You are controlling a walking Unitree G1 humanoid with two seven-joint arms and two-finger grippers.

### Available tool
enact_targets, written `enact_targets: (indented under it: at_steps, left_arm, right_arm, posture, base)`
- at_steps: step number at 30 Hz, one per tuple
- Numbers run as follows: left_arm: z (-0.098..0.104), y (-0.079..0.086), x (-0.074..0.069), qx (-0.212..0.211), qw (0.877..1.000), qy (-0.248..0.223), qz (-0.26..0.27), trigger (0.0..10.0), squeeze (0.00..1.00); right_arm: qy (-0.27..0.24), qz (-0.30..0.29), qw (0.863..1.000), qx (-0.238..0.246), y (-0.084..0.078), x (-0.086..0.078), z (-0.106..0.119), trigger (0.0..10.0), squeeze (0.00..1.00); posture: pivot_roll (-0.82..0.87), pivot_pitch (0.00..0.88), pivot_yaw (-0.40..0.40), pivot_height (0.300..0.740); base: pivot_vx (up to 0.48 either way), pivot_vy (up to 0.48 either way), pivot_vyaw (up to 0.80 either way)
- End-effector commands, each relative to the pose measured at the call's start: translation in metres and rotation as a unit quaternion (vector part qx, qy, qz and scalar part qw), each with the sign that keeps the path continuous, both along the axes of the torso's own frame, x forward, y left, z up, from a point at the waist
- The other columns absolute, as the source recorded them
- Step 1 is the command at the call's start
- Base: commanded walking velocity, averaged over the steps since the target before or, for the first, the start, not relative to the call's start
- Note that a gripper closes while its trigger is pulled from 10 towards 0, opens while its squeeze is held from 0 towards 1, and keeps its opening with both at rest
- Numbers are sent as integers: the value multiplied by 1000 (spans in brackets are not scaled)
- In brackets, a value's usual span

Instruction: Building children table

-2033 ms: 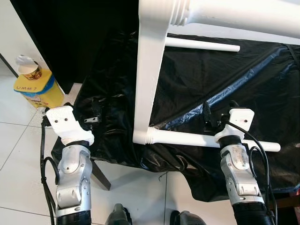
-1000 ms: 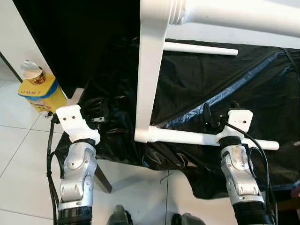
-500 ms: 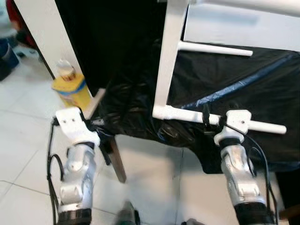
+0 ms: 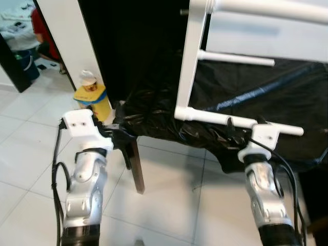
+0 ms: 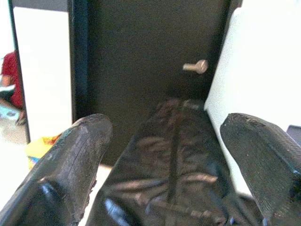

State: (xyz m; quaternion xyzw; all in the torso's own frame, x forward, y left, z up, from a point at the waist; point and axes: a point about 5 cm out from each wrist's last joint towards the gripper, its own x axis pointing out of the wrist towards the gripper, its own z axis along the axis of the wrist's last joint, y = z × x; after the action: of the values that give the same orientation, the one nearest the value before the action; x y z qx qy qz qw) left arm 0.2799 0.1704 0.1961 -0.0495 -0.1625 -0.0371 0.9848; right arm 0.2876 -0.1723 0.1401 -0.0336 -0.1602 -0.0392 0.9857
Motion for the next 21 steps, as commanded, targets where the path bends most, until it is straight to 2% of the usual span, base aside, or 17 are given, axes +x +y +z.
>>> enact_targets:
  at_steps: [1, 9, 11, 13, 16, 21]
  left_arm:
    - [-1, -7, 0, 13, 1000, 2, -23, 10000, 0]
    - [0, -16, 1, 20, 998, 2, -51, 10000, 0]
    - [-1, -26, 2, 19, 997, 2, -73, 10000, 0]
    - [-1, -26, 2, 19, 997, 2, -73, 10000, 0]
    - [-1, -38, 3, 21, 995, 0, -99, 10000, 0]
    - [-3, -45, 3, 23, 994, 0, -111, 10000, 0]
  right_arm:
    - [-1, 0, 1000, -3, -1, 0, 1, 10000, 0]
    - [-1, 0, 1000, -5, -1, 0, 1, 10000, 0]
    - [0, -12, 1000, -2, -3, 3, 2, 10000, 0]
    - [0, -12, 1000, -2, -3, 3, 2, 10000, 0]
    - [2, -18, 1000, -1, -4, 4, 2, 10000, 0]
    - [2, -21, 1000, -2, -5, 4, 3, 10000, 0]
  posture:
    - [103, 64, -35, 740]
    - [104, 74, -38, 740]
    - [96, 82, -37, 740]
    - [96, 82, -37, 740]
    - [83, 86, -36, 740]
    - [70, 91, -35, 740]
  base:
    - [0, 0, 0]
    - [0, 0, 0]
    - [0, 0, 0]
    - [0, 0, 0]
    - [0, 0, 0]
    - [0, -112, 0]
